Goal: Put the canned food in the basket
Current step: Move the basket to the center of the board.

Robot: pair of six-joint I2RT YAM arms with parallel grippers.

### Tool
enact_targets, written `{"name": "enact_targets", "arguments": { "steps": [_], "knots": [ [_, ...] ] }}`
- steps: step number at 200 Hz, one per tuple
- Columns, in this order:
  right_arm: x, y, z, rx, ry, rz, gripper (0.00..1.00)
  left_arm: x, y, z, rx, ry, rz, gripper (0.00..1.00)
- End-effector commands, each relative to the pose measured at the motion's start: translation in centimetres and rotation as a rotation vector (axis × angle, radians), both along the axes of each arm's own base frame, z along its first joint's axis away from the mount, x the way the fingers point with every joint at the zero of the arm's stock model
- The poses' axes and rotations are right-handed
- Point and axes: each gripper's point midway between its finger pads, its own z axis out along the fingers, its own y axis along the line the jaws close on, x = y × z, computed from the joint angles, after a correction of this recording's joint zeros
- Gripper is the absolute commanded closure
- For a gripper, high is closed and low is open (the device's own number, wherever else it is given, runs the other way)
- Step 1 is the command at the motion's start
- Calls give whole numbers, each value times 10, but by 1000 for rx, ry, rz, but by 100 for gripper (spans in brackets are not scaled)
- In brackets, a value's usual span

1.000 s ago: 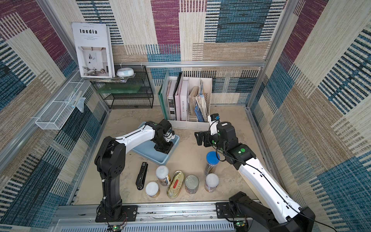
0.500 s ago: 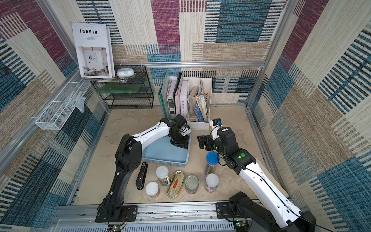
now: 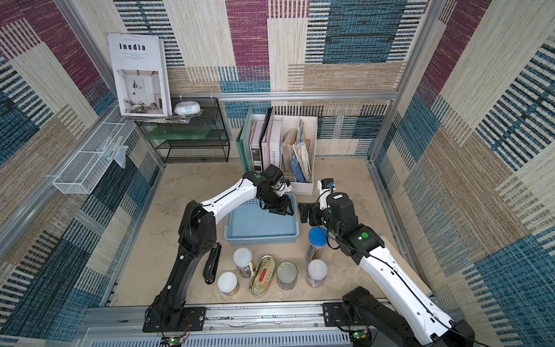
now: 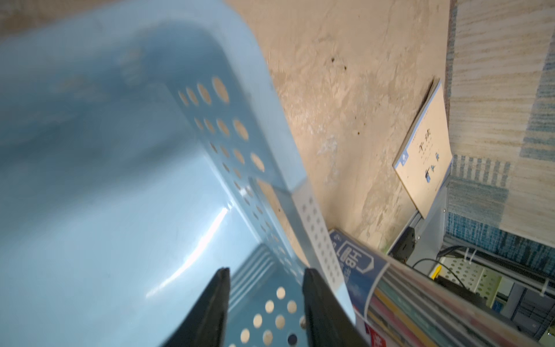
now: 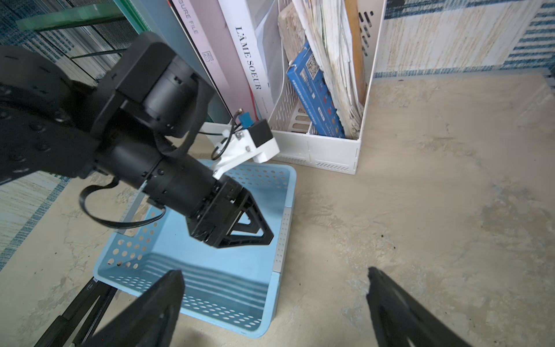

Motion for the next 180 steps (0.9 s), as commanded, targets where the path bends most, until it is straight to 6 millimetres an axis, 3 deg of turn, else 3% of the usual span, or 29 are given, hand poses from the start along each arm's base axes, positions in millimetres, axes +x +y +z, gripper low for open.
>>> {"name": "enact_targets", "arguments": {
  "steps": [1,33,50,61,78,112,138,180],
  "knots": [
    [1,-1,17,-33,-37,14,1,-9,20,27,23,-82,-16,42],
    [-13,0,16,-74,77,56,1,-22,53,82,42,-216,19,34],
    [-29,-10,10,-98,161,36,1,-38,76,113,46,-288,55,31],
    [-39,-19,6,-119,208,14,1,-52,92,133,42,-335,79,18],
    [-55,-25,-6,-128,275,11,1,-77,117,148,39,-376,105,12],
    [-72,-42,-21,-132,303,-47,1,-119,166,144,80,-411,186,9],
    [-82,-23,-2,-17,270,48,1,-151,190,144,43,-418,241,7],
    [-101,-16,10,12,293,130,1,-201,215,137,31,-350,221,1]
  ]
}}
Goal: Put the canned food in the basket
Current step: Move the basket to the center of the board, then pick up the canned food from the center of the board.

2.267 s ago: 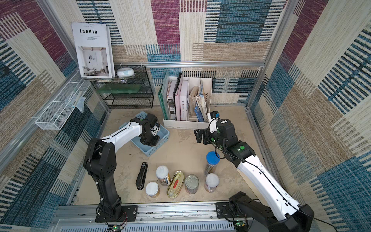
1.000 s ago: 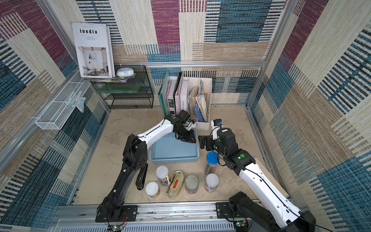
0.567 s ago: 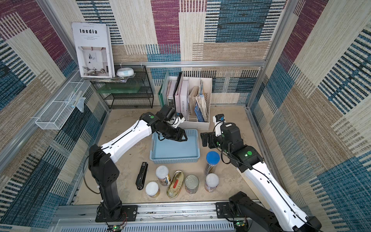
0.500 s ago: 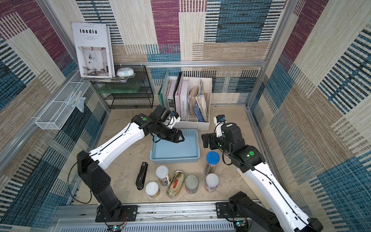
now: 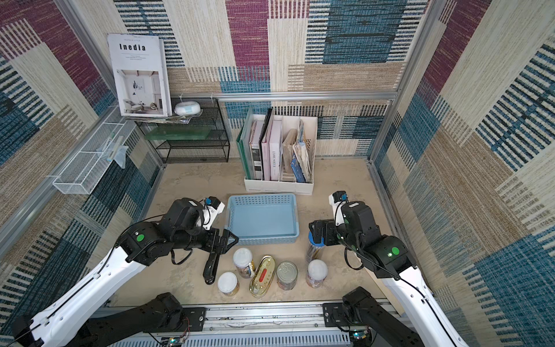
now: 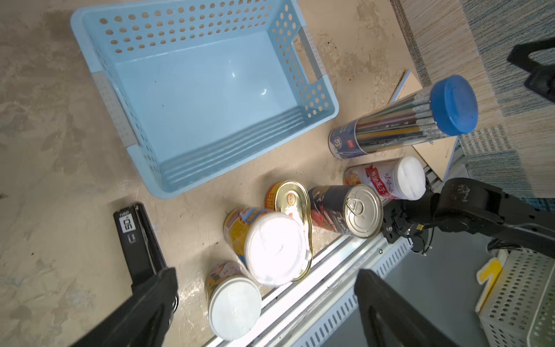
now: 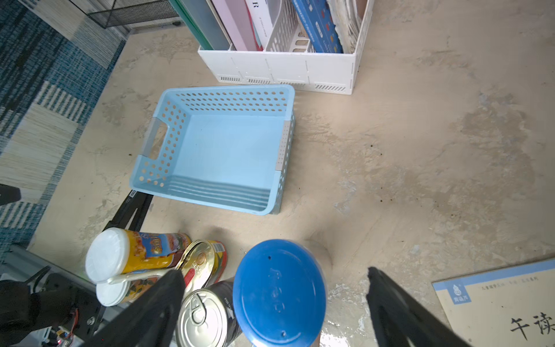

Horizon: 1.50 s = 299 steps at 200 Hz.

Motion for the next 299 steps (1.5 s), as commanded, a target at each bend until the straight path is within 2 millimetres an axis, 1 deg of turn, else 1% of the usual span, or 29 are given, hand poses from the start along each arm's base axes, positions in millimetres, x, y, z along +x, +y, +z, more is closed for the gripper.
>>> {"name": "enact_targets", "arguments": {
  "steps": [1,12,21,33,44,61,74,88,117,135,156,198,210,236,250,262,278,285,299],
  "knots": [
    [-15,9,4,38,42,68,1,-23,10,-4,-1,61,-7,1],
    [-19,12,7,50,50,91,1,-33,7,-4,-18,85,-36,1],
    [-21,17,8,62,61,118,1,-37,5,-9,-4,102,-50,1],
    [-23,27,12,86,70,170,1,-40,0,-16,41,114,-73,1],
    [-20,33,17,95,58,201,1,-40,-4,-23,100,118,-92,1],
    [-6,36,22,61,38,204,1,-36,-8,-34,171,125,-93,1],
    [8,39,20,23,40,200,1,-33,-13,-42,210,135,-99,1],
    [24,47,16,2,42,210,1,-28,-15,-48,255,130,-98,1],
    [53,63,21,-10,21,231,1,-22,-20,-57,298,147,-86,1],
    [66,71,21,-15,21,245,1,-22,-28,-62,317,157,-105,1],
    [74,76,21,-15,6,257,1,-22,-36,-71,339,160,-113,1],
    [75,80,11,-12,15,270,1,-19,-47,-90,396,186,-131,1],
    [74,80,9,-11,12,272,1,-15,-48,-95,417,184,-123,1],
    [74,80,4,-13,14,274,1,-11,-58,-104,433,197,-141,1],
    [73,80,1,-15,14,278,1,-9,-59,-111,457,204,-146,1],
    [73,80,0,-14,7,278,1,-7,-58,-116,482,203,-146,7],
    [73,80,-3,-12,5,279,1,-5,-57,-122,507,205,-145,19],
    [73,80,-3,-12,5,279,1,-5,-58,-124,509,210,-148,21],
    [72,80,-6,-11,7,282,1,-8,-59,-127,506,228,-158,27]
  ]
}}
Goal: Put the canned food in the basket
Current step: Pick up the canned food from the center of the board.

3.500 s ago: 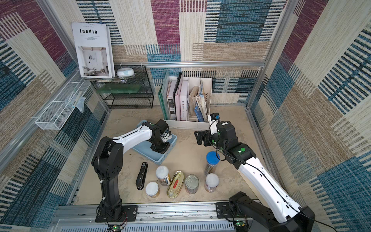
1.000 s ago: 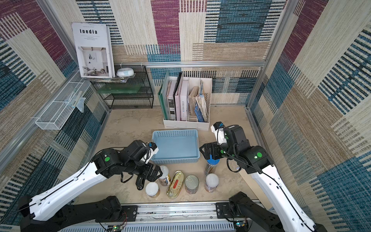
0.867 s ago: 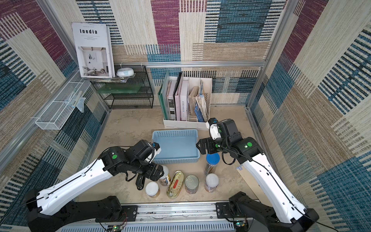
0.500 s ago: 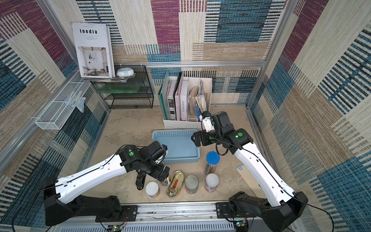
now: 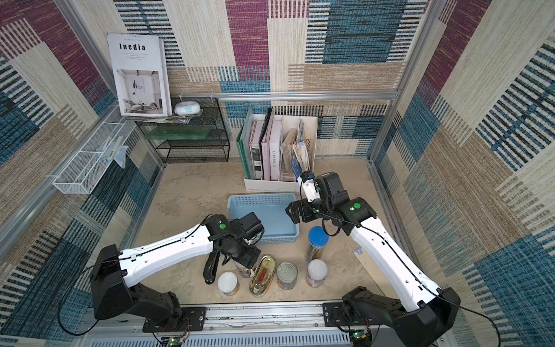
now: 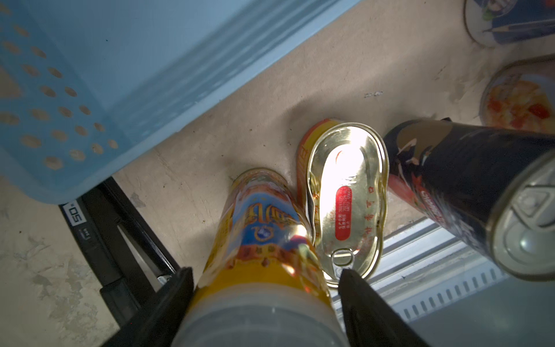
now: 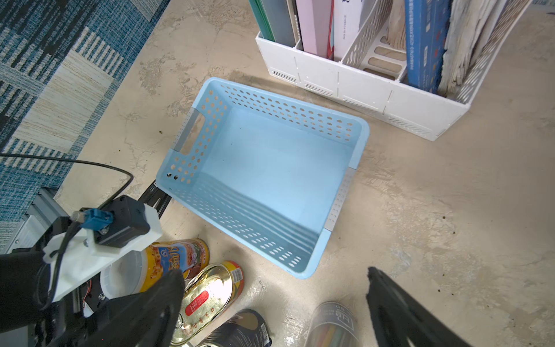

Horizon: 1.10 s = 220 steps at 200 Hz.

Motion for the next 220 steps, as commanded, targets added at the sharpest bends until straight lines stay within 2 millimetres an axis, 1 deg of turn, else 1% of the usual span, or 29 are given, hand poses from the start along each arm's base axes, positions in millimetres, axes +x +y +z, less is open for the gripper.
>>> {"name": "enact_targets", "arguments": {
  "steps": [1,24,33,55,64,103,116,134,160,176,193,207,220],
  "knots": [
    [2,4,4,16,-29,16,1,-1,-1,-5,12,10,-16,28],
    [2,3,3,16,-36,15,1,-5,1,-5,6,21,-19,41],
    [2,3,4,18,-42,14,1,-5,1,-3,3,18,-21,49],
    [2,3,5,23,-47,13,1,-5,-1,6,-17,14,-29,63],
    [2,4,5,27,-49,15,1,-4,-2,11,-22,8,-33,67],
    [3,5,5,37,-53,14,1,-3,-3,33,-47,-16,-49,75],
    [2,5,6,39,-58,14,1,-3,-4,42,-55,-23,-55,76],
    [2,4,8,41,-64,14,1,0,-2,56,-60,-48,-63,77],
    [3,4,9,42,-70,13,1,6,2,82,-53,-107,-87,79],
    [4,5,9,46,-71,14,1,14,3,101,-41,-146,-102,80],
    [4,7,9,53,-69,22,1,27,3,121,-39,-193,-115,83],
    [4,7,9,57,-70,21,1,44,4,133,-37,-226,-106,86],
    [4,8,10,58,-73,22,1,60,4,139,-38,-244,-97,86]
  ]
}}
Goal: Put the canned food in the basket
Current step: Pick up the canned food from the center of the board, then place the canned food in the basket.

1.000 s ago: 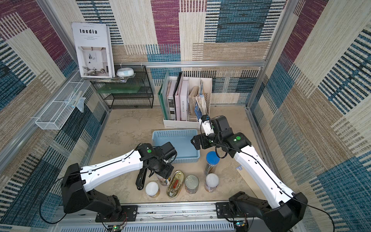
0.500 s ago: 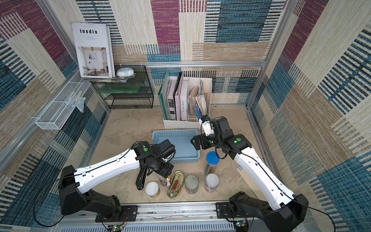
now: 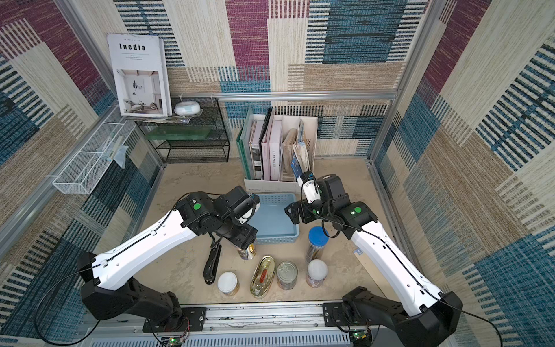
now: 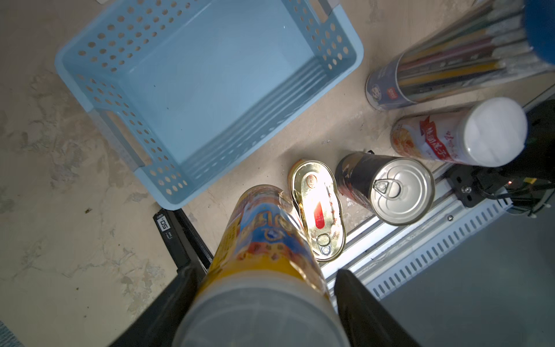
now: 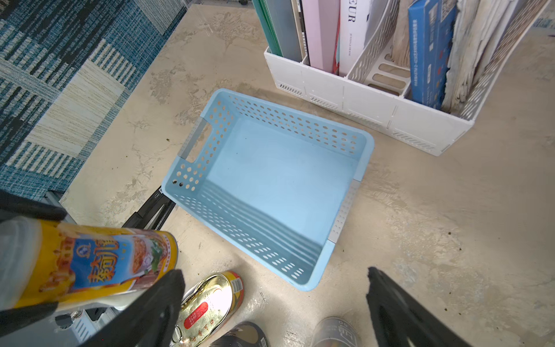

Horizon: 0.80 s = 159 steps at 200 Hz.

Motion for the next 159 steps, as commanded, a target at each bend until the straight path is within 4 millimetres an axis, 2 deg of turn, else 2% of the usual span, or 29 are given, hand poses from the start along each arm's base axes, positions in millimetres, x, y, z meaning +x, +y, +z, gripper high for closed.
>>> {"name": "enact_targets", "arguments": {
  "steps": [1,40,69,106,159],
  "knots": [
    [4,4,6,24,-24,7,1,26,8,12,45,-66,-10,86],
    [4,4,4,17,-27,9,1,81,1,16,80,-119,9,88],
    [4,3,-2,10,-22,9,1,115,-9,5,85,-124,18,89],
    [5,4,-8,7,-20,13,1,145,-10,-21,86,-104,49,90],
    [8,7,-11,11,-24,22,1,176,10,-52,80,-123,115,91]
  ]
}}
